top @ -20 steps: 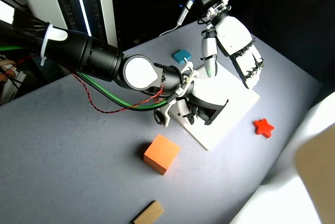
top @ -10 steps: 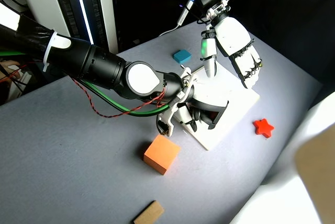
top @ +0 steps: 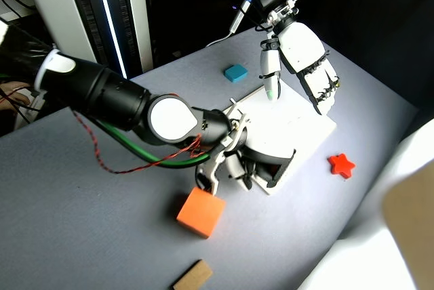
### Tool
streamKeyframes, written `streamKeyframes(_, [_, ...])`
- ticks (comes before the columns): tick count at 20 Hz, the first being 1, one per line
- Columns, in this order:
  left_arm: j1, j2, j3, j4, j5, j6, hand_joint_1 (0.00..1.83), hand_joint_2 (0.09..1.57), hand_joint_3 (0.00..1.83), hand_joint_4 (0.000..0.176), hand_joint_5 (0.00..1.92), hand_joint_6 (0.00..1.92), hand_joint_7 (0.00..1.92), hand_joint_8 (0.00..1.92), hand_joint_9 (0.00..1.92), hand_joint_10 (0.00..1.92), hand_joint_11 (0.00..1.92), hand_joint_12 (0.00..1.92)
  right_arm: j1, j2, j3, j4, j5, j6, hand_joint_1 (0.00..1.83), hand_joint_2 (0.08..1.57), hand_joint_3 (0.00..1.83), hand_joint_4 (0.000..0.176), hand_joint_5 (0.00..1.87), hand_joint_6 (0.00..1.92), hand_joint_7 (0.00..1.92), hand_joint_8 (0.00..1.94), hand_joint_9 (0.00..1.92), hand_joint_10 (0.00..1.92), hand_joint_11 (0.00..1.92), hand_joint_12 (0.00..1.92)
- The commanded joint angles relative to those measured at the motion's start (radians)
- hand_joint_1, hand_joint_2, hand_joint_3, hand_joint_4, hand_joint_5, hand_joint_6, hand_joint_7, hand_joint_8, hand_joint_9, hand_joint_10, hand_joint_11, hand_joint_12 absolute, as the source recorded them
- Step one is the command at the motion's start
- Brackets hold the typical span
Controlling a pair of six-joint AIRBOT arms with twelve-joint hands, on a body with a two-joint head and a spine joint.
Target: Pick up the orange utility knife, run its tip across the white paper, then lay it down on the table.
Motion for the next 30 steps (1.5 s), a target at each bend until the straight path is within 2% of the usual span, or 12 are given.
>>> streamKeyframes(1, [-0.008,0.004,0.003,0.072,-0.081,0.003,0.0,1.29,0.0,0.0,0.08,0.01,0.15,0.0,0.17,0.01,0.0,0.73,0.009,0.005,-0.014,0.021,0.044,-0.005,1.51,1.25,0.0,0.176,1.31,1.92,1.52,1.94,1.65,1.92,1.7,1.92])
streamKeyframes(4, [-0.008,0.004,0.004,0.072,-0.081,0.003,0.0,1.3,0.0,0.0,0.09,0.01,0.19,0.01,0.21,0.02,0.0,0.78,0.036,0.029,-0.089,0.144,0.014,-0.006,1.52,1.26,0.01,0.176,1.32,1.92,1.55,1.94,1.67,1.92,1.7,1.92])
streamKeyframes(8, [-0.008,0.004,0.004,0.072,-0.081,0.003,0.0,1.29,0.0,0.0,0.11,0.01,0.16,0.0,0.19,0.0,0.0,0.72,0.058,0.097,-0.22,0.309,-0.058,-0.006,1.52,1.24,0.0,0.176,1.31,1.92,1.51,1.94,1.65,1.92,1.7,1.92])
streamKeyframes(13, [-0.008,0.005,0.004,0.072,-0.081,0.003,0.0,1.29,0.0,0.0,0.07,0.0,0.15,0.0,0.17,0.0,0.0,0.73,0.049,0.225,-0.357,0.495,-0.157,-0.012,1.52,1.26,0.01,0.176,1.33,1.92,1.55,1.94,1.67,1.92,1.71,1.92])
streamKeyframes(15, [-0.008,0.005,0.004,0.072,-0.081,0.003,0.0,1.29,0.0,0.0,0.08,0.0,0.15,0.0,0.18,0.0,0.0,0.74,0.034,0.282,-0.414,0.547,-0.148,-0.034,1.56,1.25,0.01,0.176,1.34,1.92,1.56,1.94,1.68,1.92,1.72,1.92])
streamKeyframes(18, [-0.006,0.005,0.004,0.072,-0.081,0.003,0.0,1.29,0.0,0.0,0.07,0.0,0.14,0.0,0.18,0.0,0.0,0.74,0.001,0.365,-0.495,0.597,-0.16,-0.044,1.51,1.24,0.0,0.176,1.31,1.92,1.53,1.94,1.67,1.92,1.71,1.92])
streamKeyframes(21, [-0.006,0.005,0.004,0.072,-0.083,0.001,0.0,1.29,0.0,0.0,0.11,0.01,0.17,0.01,0.2,0.01,0.0,0.75,-0.039,0.41,-0.518,0.702,-0.093,-0.05,1.5,1.23,0.0,0.176,1.29,1.92,1.48,1.94,1.65,1.92,1.69,1.92])
streamKeyframes(24, [-0.006,0.005,0.004,0.072,-0.085,0.001,0.0,1.29,0.0,0.0,0.08,0.0,0.15,0.0,0.19,0.0,0.0,0.73,-0.063,0.438,-0.515,0.792,-0.084,-0.056,1.52,1.23,0.0,0.176,1.28,1.92,1.5,1.94,1.66,1.92,1.7,1.92])
streamKeyframes(30, [-0.003,0.005,0.004,0.072,-0.087,0.001,0.0,1.29,0.0,0.0,0.08,0.0,0.16,0.0,0.2,0.01,0.0,0.73,-0.109,0.429,-0.459,0.792,-0.051,-0.124,1.5,1.25,0.0,0.176,1.2,1.92,1.43,1.94,1.55,1.92,1.58,1.92])
